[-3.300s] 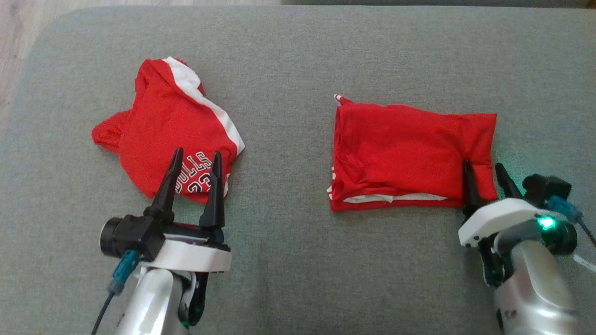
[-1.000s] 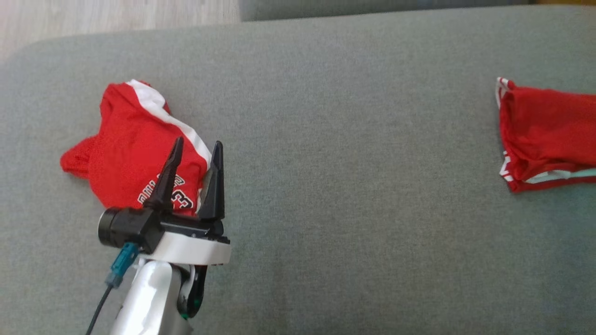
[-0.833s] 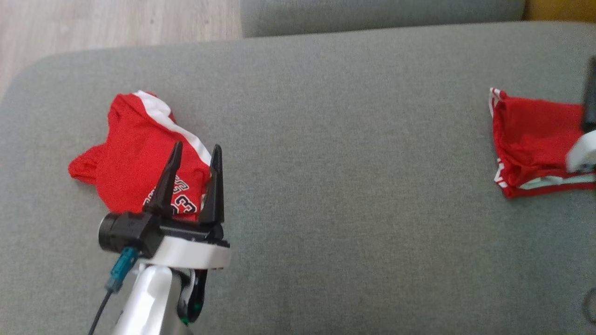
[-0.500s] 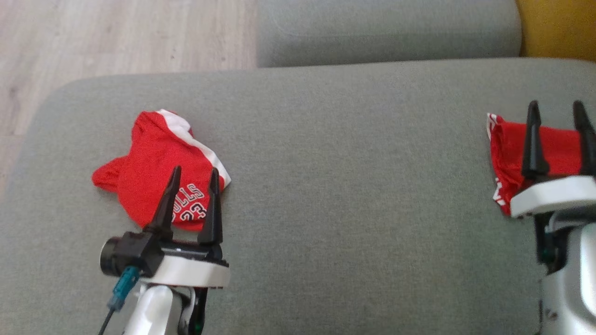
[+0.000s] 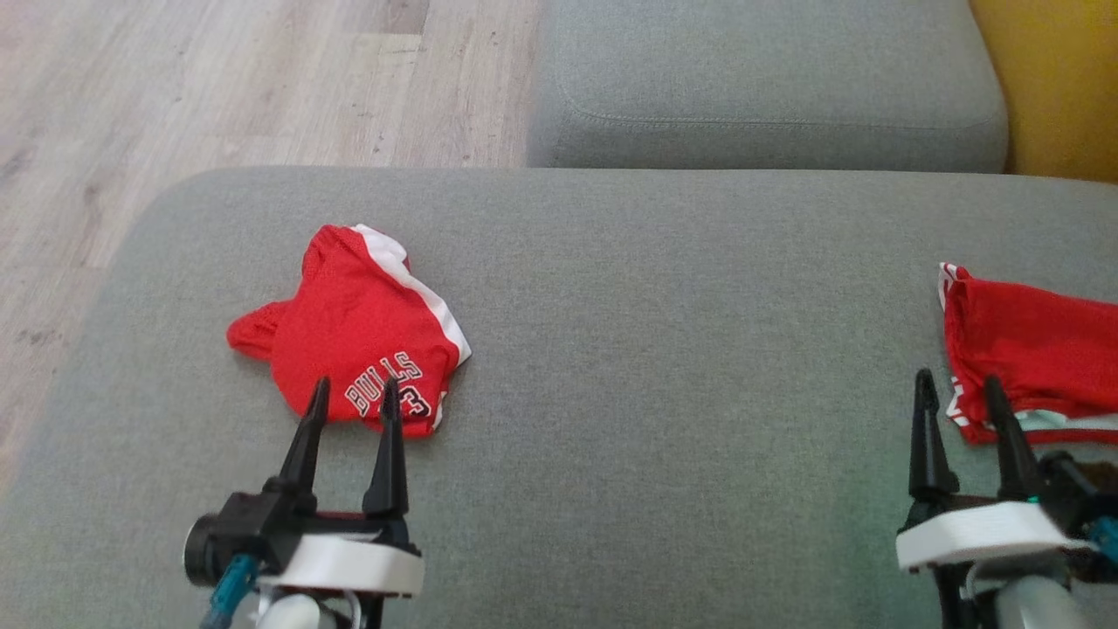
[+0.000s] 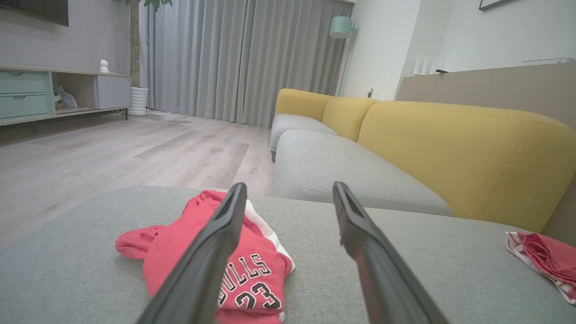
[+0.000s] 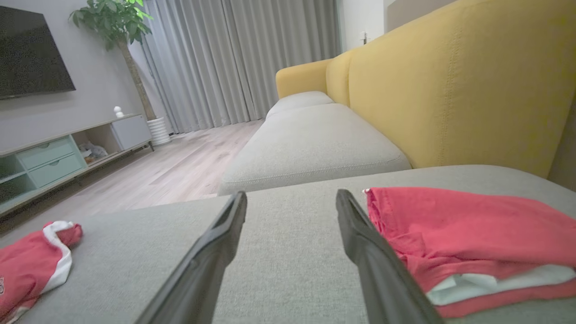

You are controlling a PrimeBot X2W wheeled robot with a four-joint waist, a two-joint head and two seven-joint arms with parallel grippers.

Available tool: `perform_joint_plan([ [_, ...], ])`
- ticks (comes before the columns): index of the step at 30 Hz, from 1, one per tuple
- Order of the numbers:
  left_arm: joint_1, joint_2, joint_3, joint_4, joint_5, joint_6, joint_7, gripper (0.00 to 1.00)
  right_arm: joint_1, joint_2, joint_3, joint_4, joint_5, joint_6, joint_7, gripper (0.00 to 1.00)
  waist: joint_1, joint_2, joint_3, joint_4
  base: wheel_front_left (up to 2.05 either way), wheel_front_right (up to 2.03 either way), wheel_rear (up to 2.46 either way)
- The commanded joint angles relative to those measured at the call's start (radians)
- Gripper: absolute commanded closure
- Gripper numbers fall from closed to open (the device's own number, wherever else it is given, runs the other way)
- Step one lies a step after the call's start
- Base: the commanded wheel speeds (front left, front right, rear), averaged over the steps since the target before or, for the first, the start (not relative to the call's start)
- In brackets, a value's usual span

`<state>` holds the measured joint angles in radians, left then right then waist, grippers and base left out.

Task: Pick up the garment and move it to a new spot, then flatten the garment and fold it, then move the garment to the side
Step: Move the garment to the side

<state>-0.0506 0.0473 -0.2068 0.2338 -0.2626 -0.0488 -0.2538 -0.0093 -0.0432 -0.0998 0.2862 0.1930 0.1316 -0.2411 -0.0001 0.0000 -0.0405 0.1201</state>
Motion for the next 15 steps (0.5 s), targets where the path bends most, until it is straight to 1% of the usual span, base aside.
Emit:
perform_joint_plan([
  [1, -0.02, 0.003, 0.038, -0.038, 0.004, 0.007, -0.008, 0.0, -0.026, -0.007, 0.03, -0.03, 0.0, -0.001, -0.016, 0.0, 0.0001, 0.0, -0.001, 0.0, 0.0, 0.0, 0.0],
  [15, 0.003, 0.003, 0.041, -0.048, -0.002, 0.018, -0.008, 0.0, 0.014, -0.007, 0.038, -0.077, -0.003, -0.001, -0.02, 0.0, 0.0001, 0.0, -0.001, -0.006, 0.0, 0.0, 0.0],
])
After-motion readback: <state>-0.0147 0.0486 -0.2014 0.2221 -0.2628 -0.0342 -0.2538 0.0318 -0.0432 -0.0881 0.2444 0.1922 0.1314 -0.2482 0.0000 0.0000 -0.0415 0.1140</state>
